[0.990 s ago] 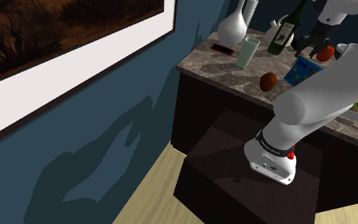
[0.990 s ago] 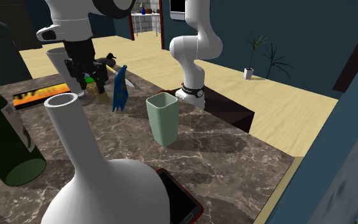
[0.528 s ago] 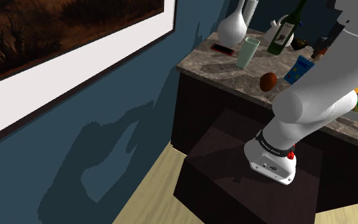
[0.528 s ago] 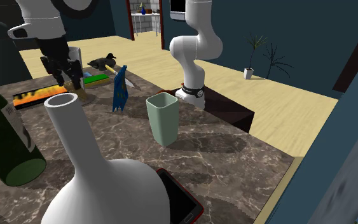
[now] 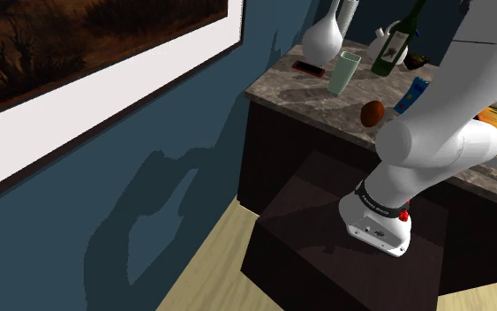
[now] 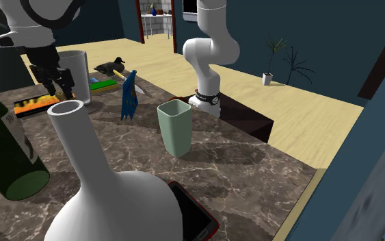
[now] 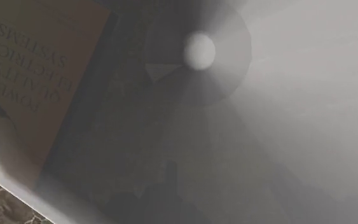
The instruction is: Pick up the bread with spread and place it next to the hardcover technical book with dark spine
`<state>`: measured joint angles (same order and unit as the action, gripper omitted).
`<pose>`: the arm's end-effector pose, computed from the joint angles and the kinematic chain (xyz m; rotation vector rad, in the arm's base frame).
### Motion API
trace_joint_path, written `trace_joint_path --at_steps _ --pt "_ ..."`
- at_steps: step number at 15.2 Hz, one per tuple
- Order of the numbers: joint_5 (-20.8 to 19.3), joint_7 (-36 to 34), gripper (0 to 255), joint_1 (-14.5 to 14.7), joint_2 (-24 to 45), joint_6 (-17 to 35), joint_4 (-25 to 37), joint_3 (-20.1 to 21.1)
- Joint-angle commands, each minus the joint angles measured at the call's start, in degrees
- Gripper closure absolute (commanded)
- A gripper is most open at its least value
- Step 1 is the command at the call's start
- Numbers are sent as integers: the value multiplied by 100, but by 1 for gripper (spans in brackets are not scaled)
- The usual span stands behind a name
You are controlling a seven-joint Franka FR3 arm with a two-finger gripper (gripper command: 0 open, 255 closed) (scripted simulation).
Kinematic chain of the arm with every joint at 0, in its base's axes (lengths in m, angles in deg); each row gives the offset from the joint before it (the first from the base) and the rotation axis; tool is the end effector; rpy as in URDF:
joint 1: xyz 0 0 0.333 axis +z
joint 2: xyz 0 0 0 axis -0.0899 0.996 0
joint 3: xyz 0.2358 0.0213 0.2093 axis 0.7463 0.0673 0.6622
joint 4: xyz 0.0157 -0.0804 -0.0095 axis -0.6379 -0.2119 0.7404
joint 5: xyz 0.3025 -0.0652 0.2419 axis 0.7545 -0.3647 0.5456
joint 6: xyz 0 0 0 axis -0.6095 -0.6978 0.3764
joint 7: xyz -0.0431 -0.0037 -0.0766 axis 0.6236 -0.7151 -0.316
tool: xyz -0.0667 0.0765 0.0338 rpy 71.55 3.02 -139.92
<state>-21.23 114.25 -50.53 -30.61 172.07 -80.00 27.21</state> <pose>-0.0484 -0.6071 0.4169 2.7956 -1.4073 -0.0435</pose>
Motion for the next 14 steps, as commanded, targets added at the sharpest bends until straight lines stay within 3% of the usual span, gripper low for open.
trace_joint_path --at_steps 1,14 --pt "89 61 255 -48 90 131 -73 45" --pt "594 368 255 -288 588 860 -472 350"
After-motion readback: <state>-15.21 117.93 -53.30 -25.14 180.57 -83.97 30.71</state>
